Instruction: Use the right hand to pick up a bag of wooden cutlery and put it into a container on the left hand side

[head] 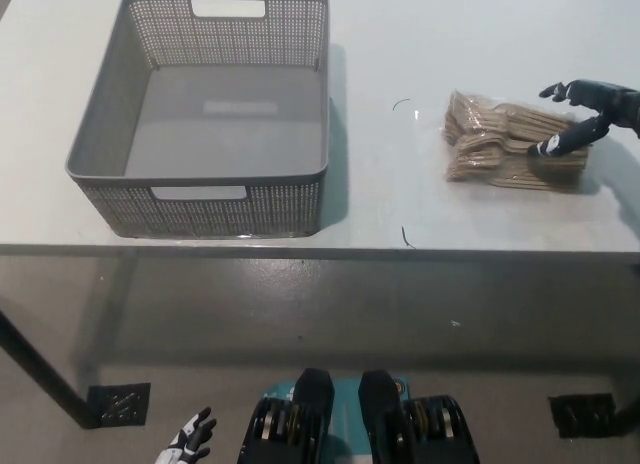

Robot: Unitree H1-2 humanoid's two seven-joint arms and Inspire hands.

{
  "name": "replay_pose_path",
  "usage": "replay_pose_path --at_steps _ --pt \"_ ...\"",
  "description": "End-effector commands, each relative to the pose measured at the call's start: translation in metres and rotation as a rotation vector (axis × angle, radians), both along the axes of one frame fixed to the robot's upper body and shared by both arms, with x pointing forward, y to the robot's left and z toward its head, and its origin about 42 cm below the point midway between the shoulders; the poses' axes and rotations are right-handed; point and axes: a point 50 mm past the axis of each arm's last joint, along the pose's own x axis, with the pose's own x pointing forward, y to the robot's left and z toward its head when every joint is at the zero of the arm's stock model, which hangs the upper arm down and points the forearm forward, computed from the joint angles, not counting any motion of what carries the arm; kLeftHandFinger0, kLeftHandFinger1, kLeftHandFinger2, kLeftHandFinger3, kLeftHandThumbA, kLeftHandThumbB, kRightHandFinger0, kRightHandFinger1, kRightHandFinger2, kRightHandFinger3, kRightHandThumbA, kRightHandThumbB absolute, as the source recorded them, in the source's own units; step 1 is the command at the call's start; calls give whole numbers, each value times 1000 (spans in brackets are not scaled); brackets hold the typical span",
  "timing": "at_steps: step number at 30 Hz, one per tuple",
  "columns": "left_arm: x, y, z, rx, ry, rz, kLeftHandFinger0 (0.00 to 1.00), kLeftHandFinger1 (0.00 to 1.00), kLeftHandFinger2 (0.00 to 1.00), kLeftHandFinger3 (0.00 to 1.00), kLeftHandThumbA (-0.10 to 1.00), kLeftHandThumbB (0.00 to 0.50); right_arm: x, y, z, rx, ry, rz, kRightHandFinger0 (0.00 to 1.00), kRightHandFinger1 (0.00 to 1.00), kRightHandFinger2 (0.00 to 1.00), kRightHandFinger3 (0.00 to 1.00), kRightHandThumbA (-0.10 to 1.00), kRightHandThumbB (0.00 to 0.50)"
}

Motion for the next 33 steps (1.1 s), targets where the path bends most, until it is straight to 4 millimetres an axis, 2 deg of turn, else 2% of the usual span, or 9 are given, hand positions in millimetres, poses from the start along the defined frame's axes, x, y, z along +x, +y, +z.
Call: replay_pose_path --at_steps 1,8,18,24,31,33 --pt "0 7 4 7 -33 -25 1000 1000 1000 1000 1000 319 10 6 42 39 -59 58 1000 1000 1000 1000 799 500" --pt "2 7 4 4 -34 -30 1000 1000 1000 1000 1000 319 15 15 59 79 -44 82 1000 1000 1000 1000 789 500" --pt "9 7 9 18 -54 -47 1000 1000 1000 1000 1000 302 21 34 63 44 -22 104 1000 1000 1000 1000 704 500" --pt "14 4 10 7 -60 -47 1000 1000 1000 1000 1000 316 25 47 55 8 -11 106 1000 1000 1000 1000 673 500" --pt "18 1 13 -8 -71 -53 1000 1000 1000 1000 1000 317 22 57 26 -2 42 102 1000 1000 1000 1000 639 500" --pt "22 1 15 4 -79 -63 1000 1000 1000 1000 1000 301 22 58 18 -23 41 94 1000 1000 1000 1000 641 500"
